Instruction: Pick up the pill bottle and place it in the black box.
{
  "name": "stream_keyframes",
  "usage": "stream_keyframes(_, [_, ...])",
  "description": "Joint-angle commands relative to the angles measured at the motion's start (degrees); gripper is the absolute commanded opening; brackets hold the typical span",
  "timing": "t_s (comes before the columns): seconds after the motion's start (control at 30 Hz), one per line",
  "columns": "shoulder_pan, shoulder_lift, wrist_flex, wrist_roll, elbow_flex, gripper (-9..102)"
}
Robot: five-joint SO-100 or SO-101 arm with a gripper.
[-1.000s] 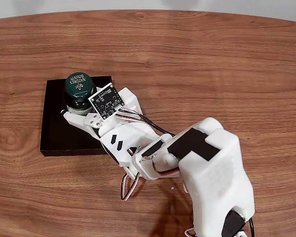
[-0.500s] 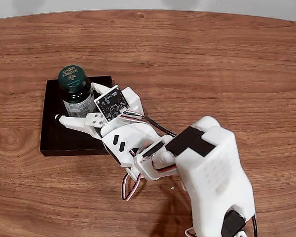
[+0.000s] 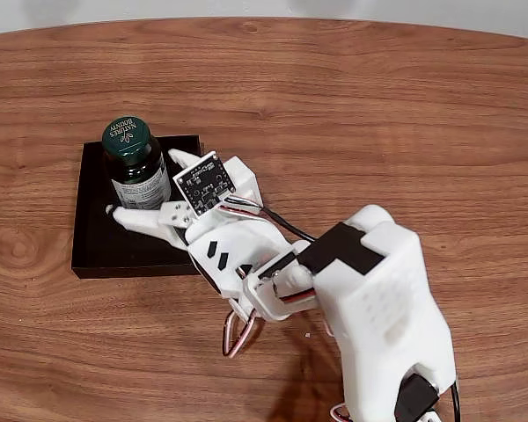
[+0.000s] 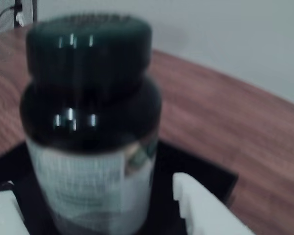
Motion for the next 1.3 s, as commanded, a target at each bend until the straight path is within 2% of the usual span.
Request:
stream_keyframes(0.0, [0.8,7.8,1.3,0.2,1.9,38])
stream_keyframes(0.4, [3.3,18.6,6.9,1.3,11.2,35])
stream_keyframes(0.73, [5.5,34.8,13.9,1.4,20.3,33])
stream_keyframes(0.87, [7.3,45.0,20.0,1.7,25.0,31])
stream_keyframes(1.27, [17.9,79.1,45.9,1.0,38.6,28])
